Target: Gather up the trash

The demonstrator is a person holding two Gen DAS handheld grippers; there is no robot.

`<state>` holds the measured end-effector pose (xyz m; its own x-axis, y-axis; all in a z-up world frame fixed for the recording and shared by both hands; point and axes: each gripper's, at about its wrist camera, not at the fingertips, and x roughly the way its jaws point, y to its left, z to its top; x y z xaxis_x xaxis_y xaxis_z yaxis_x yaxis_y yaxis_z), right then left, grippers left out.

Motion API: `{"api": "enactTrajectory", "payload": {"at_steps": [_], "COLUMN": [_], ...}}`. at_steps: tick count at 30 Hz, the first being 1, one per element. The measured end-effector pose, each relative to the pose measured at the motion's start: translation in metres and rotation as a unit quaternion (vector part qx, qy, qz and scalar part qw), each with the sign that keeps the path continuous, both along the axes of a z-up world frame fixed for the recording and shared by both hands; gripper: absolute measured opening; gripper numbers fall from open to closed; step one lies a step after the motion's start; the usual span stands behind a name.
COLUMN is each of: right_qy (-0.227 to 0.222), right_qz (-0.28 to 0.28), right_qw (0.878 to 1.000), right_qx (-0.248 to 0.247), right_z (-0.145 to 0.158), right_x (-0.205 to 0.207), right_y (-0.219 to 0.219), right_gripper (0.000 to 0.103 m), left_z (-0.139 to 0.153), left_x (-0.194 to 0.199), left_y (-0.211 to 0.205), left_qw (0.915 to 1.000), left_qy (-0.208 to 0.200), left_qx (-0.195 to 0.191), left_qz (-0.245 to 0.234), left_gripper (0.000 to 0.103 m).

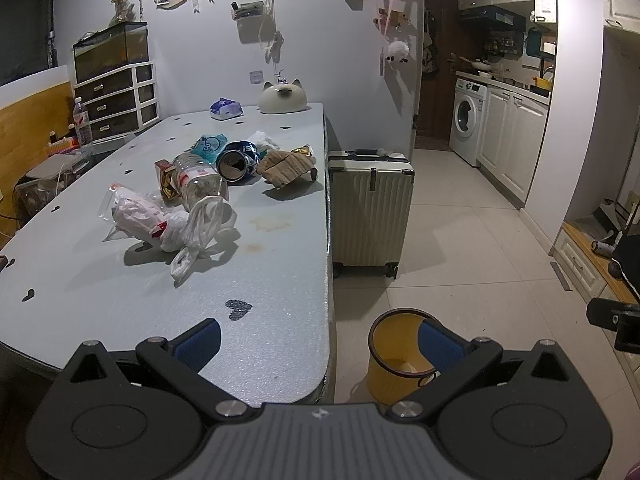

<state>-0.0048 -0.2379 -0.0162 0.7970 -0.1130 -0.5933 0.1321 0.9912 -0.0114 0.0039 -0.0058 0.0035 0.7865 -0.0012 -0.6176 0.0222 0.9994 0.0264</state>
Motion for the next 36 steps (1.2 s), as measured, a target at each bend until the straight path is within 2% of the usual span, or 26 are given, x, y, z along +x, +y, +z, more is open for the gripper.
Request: {"api": "enactTrajectory", "payload": {"at_steps": [36], "right_qy": [0.001], "right_qz": [0.0], "right_qw": [1.0], "right_qx": [0.0], "right_z": [-0.0009], "right_x": [0.0024], "right_y": [0.0023], "right_gripper": [0.102], "left_z": [0.0007], "left_x": [-0.0051], "left_y": [-0.0003], "left_qw": [1.0], "left_qy": [-0.002], "left_qx": [0.0], "left_qz": [0.0], "left_gripper": [0.103]}}
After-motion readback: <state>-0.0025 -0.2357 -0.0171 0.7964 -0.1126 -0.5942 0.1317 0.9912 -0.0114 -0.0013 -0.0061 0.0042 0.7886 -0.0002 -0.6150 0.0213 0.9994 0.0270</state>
